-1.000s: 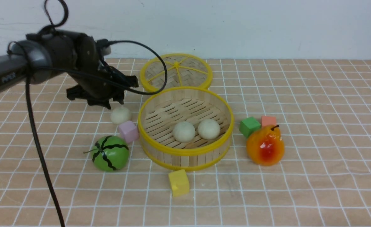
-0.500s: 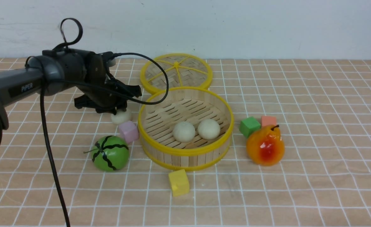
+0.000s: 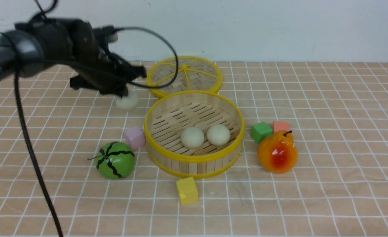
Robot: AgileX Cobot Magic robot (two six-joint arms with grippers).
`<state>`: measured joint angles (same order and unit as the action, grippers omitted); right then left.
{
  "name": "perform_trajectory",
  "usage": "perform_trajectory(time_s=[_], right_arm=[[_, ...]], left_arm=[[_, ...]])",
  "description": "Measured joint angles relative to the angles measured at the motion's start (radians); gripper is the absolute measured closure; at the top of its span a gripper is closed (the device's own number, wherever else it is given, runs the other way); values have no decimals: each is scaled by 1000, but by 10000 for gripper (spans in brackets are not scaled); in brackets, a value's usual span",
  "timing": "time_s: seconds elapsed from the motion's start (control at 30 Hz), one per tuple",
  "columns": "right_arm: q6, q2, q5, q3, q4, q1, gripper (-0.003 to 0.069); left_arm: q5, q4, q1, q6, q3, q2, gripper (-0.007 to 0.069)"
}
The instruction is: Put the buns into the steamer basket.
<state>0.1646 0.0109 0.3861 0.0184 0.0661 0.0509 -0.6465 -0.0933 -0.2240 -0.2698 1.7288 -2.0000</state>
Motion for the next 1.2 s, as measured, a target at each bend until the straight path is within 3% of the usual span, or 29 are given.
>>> perform_trajectory(time_s=[0.2, 0.57, 0.77, 0.83, 0.97, 1.2], right_arm=[[0, 0, 0, 0, 0, 0, 418], [0, 0, 0, 0, 0, 0, 418], [0, 0, 0, 0, 0, 0, 418], [0, 0, 0, 0, 0, 0, 418], [0, 0, 0, 0, 0, 0, 418], [0, 0, 0, 0, 0, 0, 418]], left_arm=[[29, -161, -110, 100, 9, -3, 638], [86, -179, -131, 87, 6, -140, 607], [91, -178, -131, 67, 6, -139, 457], [65, -176, -131, 66, 6, -118, 356], [-7, -162, -131, 70, 6, -55, 258], [-171, -143, -132, 97, 6, 151, 223]])
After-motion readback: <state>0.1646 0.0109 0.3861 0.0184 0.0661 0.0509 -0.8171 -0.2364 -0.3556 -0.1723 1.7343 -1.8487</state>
